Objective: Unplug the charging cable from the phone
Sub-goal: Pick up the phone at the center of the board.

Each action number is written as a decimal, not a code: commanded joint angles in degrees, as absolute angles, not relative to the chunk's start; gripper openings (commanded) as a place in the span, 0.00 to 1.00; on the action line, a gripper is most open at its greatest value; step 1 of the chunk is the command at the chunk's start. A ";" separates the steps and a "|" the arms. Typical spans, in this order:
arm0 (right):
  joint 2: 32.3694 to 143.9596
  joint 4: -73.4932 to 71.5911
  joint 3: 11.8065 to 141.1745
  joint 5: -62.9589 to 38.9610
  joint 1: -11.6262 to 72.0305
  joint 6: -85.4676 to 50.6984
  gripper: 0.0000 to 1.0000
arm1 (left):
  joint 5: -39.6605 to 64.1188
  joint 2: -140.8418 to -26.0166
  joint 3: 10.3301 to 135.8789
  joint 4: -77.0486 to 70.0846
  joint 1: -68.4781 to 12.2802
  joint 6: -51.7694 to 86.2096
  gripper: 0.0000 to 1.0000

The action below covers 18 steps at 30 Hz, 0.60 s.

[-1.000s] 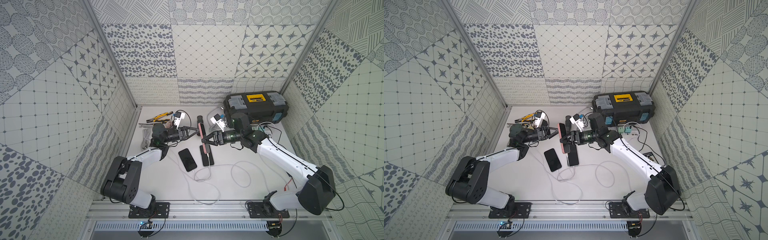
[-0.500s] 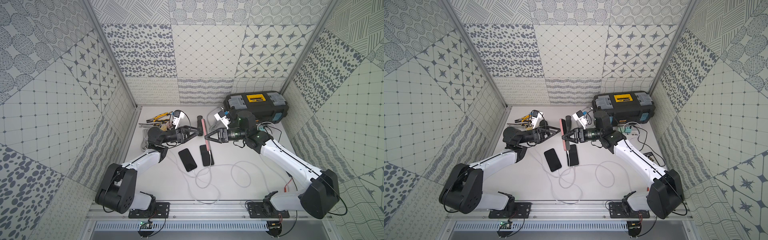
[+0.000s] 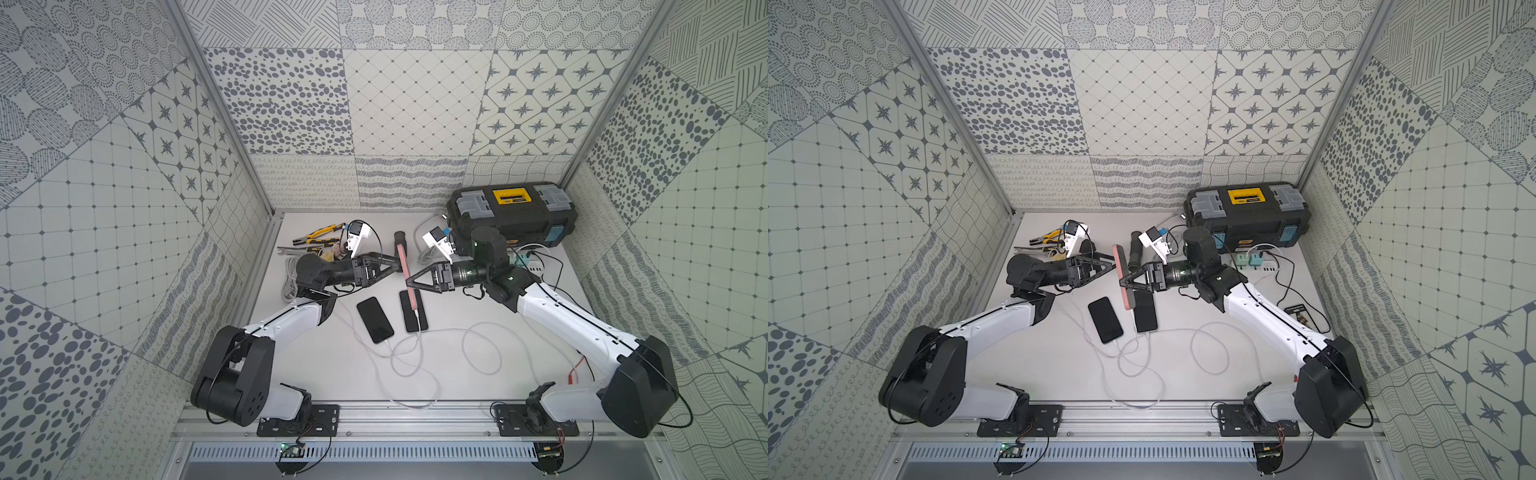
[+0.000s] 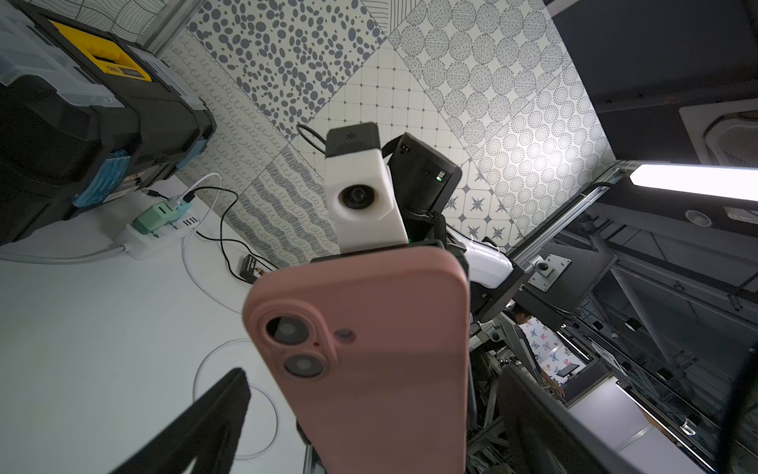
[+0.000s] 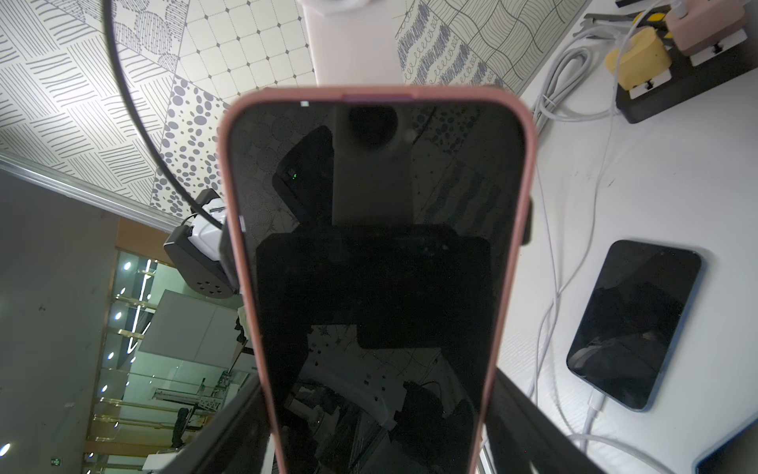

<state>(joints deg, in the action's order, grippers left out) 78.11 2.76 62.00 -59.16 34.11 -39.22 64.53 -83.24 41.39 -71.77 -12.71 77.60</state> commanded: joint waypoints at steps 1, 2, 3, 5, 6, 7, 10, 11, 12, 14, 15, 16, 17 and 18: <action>78.51 -1.67 62.71 -60.39 34.70 -38.60 0.63 | 65.61 -84.18 42.01 -75.10 -13.36 77.08 0.98; 78.60 -1.35 62.90 -60.34 34.90 -38.34 0.63 | 65.57 -84.27 41.95 -75.11 -13.40 77.10 0.98; 78.78 -1.06 63.01 -60.32 35.09 -38.07 0.63 | 65.57 -84.27 41.93 -75.11 -13.44 77.09 0.98; 79.20 -0.01 63.32 -59.94 35.30 -37.26 0.63 | 65.65 -84.17 41.92 -75.06 -13.55 77.11 0.98; 79.43 0.64 63.56 -59.60 35.47 -36.81 0.63 | 65.73 -84.11 41.92 -75.08 -13.61 77.07 0.98; 79.64 1.31 63.84 -59.50 35.66 -36.31 0.63 | 65.75 -84.03 41.88 -75.06 -13.70 77.01 0.98; 80.17 1.57 64.15 -59.15 36.04 -35.93 0.63 | 65.74 -83.61 41.81 -75.07 -13.71 76.92 0.98; 80.35 1.58 64.16 -59.03 36.12 -35.81 0.63 | 65.74 -83.54 41.83 -75.08 -13.75 76.84 0.98; 80.42 1.58 64.21 -58.87 36.20 -35.78 0.63 | 65.74 -83.44 41.84 -75.07 -13.67 76.90 0.98; 80.42 1.58 64.16 -58.60 36.21 -35.46 0.63 | 65.83 -83.41 41.84 -75.04 -13.73 76.92 0.98; 80.43 1.58 64.12 -58.52 36.25 -35.50 0.63 | 65.84 -83.45 41.84 -74.90 -13.76 76.91 0.98; 80.44 1.58 64.12 -58.47 36.27 -35.36 0.63 | 65.83 -83.49 41.84 -74.96 -13.72 76.90 0.98; 80.47 1.58 64.08 -58.49 36.23 -35.29 0.63 | 65.83 -83.62 41.88 -74.94 -13.70 76.97 0.97; 80.43 1.58 64.07 -58.45 36.21 -35.23 0.63 | 65.83 -83.73 41.89 -74.90 -13.71 77.07 0.94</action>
<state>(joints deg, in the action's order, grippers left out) 80.34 4.05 62.02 -58.52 35.99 -36.45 64.66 -83.81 41.39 -71.35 -13.28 77.84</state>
